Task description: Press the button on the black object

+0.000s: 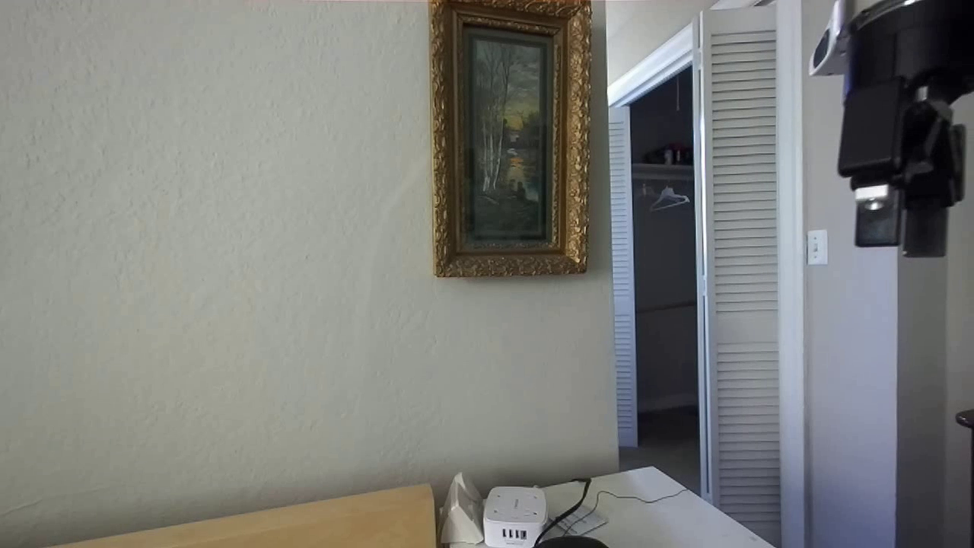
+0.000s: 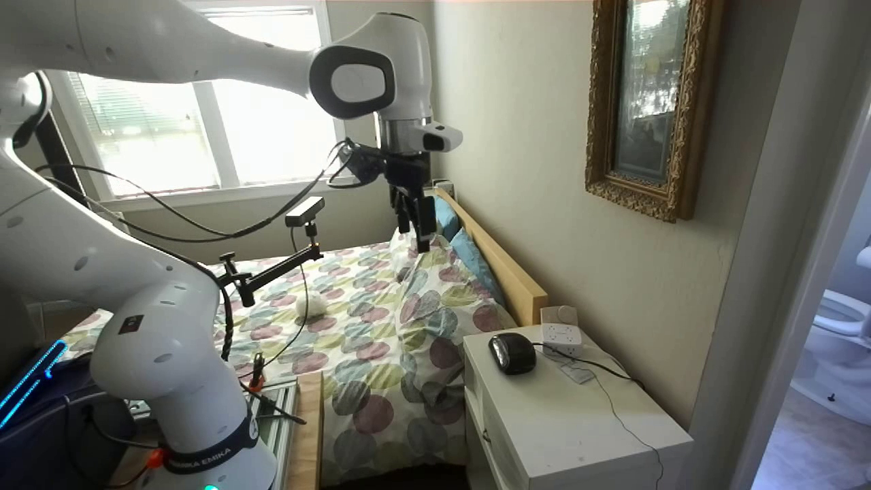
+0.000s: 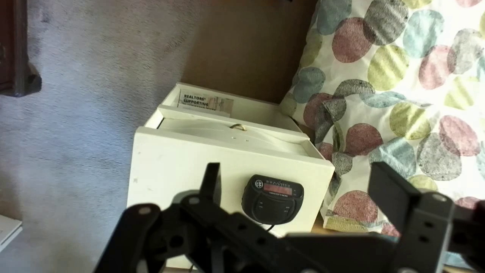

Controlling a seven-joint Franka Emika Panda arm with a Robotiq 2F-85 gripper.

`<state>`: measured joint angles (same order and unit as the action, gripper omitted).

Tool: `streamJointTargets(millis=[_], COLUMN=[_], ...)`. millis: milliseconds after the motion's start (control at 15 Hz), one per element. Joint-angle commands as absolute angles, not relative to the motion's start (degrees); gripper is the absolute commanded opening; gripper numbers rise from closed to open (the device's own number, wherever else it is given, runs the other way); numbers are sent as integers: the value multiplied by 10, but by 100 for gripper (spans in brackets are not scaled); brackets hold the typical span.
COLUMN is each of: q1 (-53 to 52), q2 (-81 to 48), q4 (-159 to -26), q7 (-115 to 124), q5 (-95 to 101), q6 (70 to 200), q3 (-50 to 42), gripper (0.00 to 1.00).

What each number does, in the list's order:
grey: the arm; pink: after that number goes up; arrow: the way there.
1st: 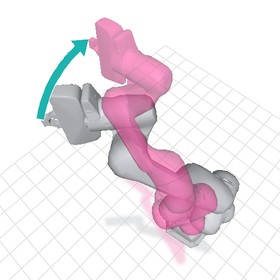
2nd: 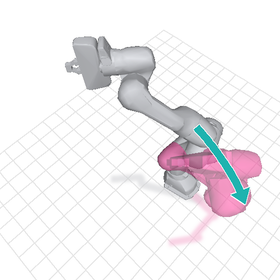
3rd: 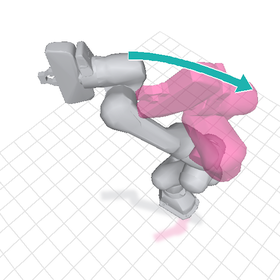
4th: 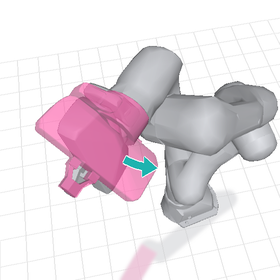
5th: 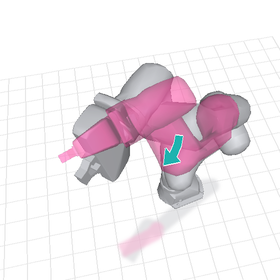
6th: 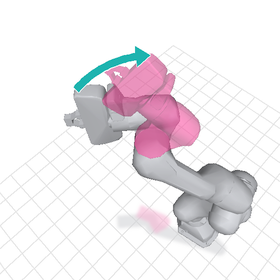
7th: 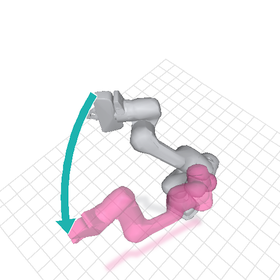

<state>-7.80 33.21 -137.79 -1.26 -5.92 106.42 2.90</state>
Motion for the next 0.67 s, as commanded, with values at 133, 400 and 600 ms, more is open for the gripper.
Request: streamJointTargets(millis=[133,400,600], q1=[-86,-91,-92], q2=[216,147,101], q4=[-1362,-1366,-1362], q7=[-50,-40,-27], q5=[-90,-95,-90], q6=[1180,1292,1346], q3=[31,41,52], gripper=[100,100,100])
